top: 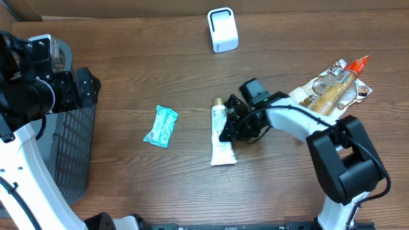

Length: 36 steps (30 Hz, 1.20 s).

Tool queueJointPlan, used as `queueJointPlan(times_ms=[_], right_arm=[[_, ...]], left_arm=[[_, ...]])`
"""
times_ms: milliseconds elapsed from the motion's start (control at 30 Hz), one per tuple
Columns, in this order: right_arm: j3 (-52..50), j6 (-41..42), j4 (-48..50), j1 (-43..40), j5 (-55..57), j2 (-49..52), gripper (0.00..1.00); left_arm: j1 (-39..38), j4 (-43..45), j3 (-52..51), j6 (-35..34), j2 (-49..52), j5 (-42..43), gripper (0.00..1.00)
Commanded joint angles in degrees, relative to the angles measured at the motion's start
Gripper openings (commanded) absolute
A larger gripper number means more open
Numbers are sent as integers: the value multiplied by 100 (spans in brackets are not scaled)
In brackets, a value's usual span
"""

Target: Scan the item barcode

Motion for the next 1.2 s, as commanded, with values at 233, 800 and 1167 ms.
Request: queueJointPlan(times_ms=[233, 800, 1167], right_arm=[[68, -1040, 122, -271, -101, 26, 22], [-542, 616, 1043, -238, 407, 33, 13], [-374, 28, 778, -507, -1172, -219, 4]], left_arm=[[-2, 20, 13, 149, 35, 26, 99], [-2, 20, 13, 149, 33, 26, 100], [-2, 20, 13, 149, 35, 24, 100]])
